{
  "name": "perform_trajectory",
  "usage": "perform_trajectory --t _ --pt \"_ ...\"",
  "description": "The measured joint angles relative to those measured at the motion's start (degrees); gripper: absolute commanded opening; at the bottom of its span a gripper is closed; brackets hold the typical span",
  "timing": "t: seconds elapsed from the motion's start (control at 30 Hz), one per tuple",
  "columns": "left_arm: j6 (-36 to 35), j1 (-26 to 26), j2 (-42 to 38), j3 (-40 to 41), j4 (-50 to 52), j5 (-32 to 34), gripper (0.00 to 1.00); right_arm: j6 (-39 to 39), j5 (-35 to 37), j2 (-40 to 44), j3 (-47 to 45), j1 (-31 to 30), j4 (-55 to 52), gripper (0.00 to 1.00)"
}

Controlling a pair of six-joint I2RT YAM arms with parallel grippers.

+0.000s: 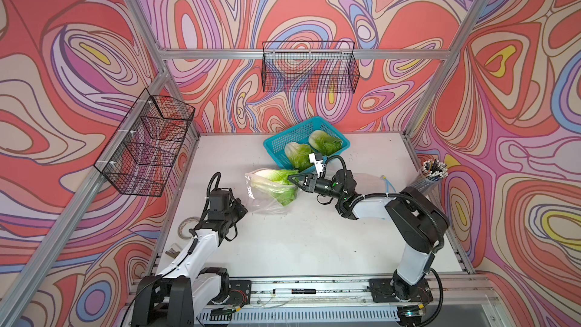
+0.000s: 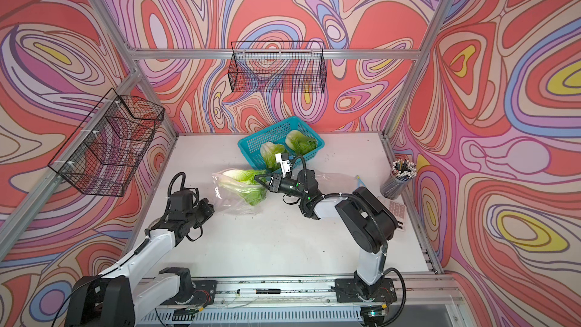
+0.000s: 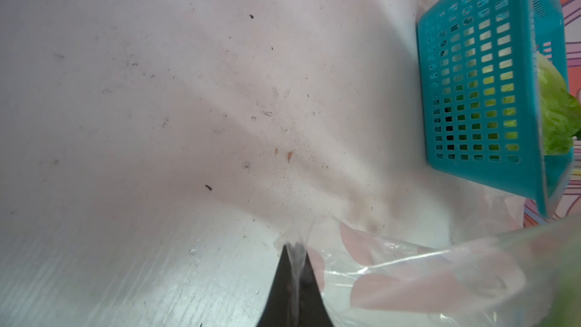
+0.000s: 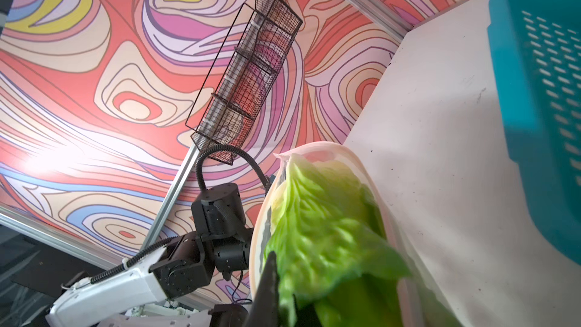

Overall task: Open the zip-top bag and take out the chinese cabbages
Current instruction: Pick up the Chinese cabbage from the zipper food storage bag.

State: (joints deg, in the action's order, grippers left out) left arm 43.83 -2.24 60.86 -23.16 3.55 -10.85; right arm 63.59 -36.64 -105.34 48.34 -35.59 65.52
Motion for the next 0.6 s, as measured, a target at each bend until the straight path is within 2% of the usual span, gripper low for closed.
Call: perform_trajectory --t 0.3,0.6 --pt "-2.7 -1.3 0.1 -0.1 0.3 1.2 0.0 -4.7 3.1 7.2 3.8 0.0 -9.0 0.0" --pt "-4.0 -2.3 2.6 -0.5 0.7 4.0 0.0 -5.3 11.3 8.4 5.4 1.0 -7.1 0.0"
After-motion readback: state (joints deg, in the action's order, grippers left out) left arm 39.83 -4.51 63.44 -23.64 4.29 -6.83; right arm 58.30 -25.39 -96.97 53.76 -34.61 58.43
